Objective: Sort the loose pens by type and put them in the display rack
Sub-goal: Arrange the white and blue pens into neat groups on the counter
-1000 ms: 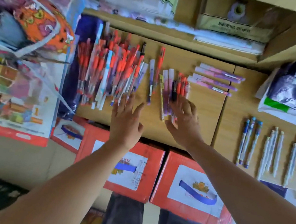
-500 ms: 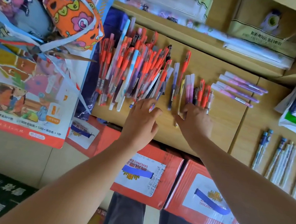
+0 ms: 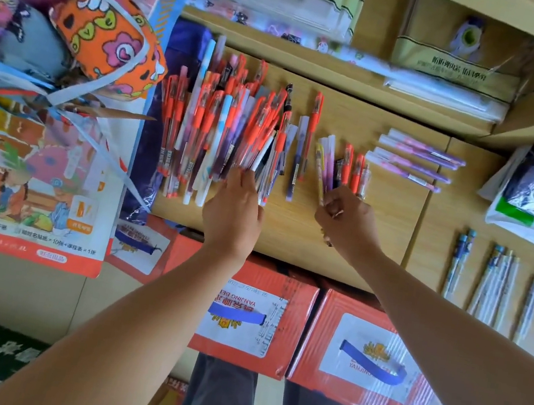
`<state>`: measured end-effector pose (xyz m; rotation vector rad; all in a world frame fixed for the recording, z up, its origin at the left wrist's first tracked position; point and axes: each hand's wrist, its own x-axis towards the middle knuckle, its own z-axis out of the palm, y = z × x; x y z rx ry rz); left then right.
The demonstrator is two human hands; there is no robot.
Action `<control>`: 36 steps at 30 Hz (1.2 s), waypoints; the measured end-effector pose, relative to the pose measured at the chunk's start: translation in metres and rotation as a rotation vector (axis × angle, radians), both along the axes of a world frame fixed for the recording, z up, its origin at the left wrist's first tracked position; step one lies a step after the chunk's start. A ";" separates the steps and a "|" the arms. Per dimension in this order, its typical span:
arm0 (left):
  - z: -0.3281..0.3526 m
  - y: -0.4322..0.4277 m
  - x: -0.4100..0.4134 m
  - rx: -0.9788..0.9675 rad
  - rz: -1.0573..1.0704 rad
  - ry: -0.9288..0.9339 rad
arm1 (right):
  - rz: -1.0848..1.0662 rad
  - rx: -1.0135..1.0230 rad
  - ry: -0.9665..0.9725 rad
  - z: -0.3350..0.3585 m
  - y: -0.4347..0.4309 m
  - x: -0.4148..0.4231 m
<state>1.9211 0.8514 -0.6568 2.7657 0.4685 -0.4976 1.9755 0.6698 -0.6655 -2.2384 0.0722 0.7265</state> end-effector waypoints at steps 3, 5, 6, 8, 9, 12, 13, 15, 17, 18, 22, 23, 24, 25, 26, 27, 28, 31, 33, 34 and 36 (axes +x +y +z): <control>0.000 0.001 0.003 0.077 0.023 0.059 | -0.006 0.015 0.012 -0.002 -0.001 -0.001; -0.002 0.002 0.003 0.118 0.039 0.106 | -0.007 0.020 0.016 -0.005 -0.001 -0.001; -0.003 0.002 0.001 0.124 0.045 0.121 | -0.008 0.027 0.014 -0.006 -0.002 -0.002; -0.007 0.001 -0.001 0.116 0.055 0.125 | -0.014 0.041 0.011 -0.007 -0.003 -0.002; -0.008 0.000 -0.001 0.107 0.061 0.127 | -0.016 0.047 0.016 -0.007 -0.004 -0.002; -0.012 -0.004 0.001 0.057 0.113 0.139 | -0.027 0.065 0.046 -0.006 -0.007 -0.002; -0.013 -0.005 0.002 0.028 0.149 0.142 | -0.027 0.067 0.050 -0.006 -0.007 -0.002; -0.014 -0.007 0.004 -0.036 0.234 0.155 | -0.021 0.072 0.049 -0.006 -0.009 -0.003; -0.013 -0.008 0.003 -0.080 0.272 0.131 | -0.016 0.069 0.042 -0.006 -0.011 -0.004; -0.011 -0.007 0.001 -0.100 0.278 0.099 | -0.022 0.066 0.038 -0.005 -0.013 -0.005; -0.001 -0.007 -0.011 -0.195 0.298 -0.038 | -0.063 0.052 0.025 -0.004 -0.025 -0.007; 0.003 -0.010 -0.012 -0.213 0.307 -0.081 | -0.075 0.051 0.024 -0.002 -0.030 -0.008; 0.006 -0.013 -0.012 -0.228 0.312 -0.120 | -0.085 0.048 0.025 0.000 -0.035 -0.009; 0.009 -0.019 -0.011 -0.235 0.300 -0.152 | -0.095 0.040 0.027 0.002 -0.042 -0.011; 0.011 -0.026 -0.008 -0.242 0.271 -0.175 | -0.105 0.022 0.022 0.004 -0.049 -0.012; 0.013 -0.035 -0.005 -0.256 0.233 -0.187 | -0.117 -0.006 0.008 0.006 -0.058 -0.014; 0.015 -0.046 -0.001 -0.276 0.199 -0.185 | -0.136 -0.036 -0.012 0.007 -0.068 -0.016; 0.015 -0.081 0.006 -0.371 0.109 -0.117 | -0.217 -0.109 -0.057 0.008 -0.102 -0.026; 0.012 -0.103 0.007 -0.419 0.068 -0.055 | -0.205 -0.157 -0.051 0.008 -0.123 -0.034; 0.009 -0.112 0.006 -0.449 0.066 -0.032 | -0.171 -0.170 -0.035 0.007 -0.130 -0.038; 0.003 -0.126 0.002 -0.550 0.073 0.003 | -0.114 -0.156 0.016 0.004 -0.135 -0.043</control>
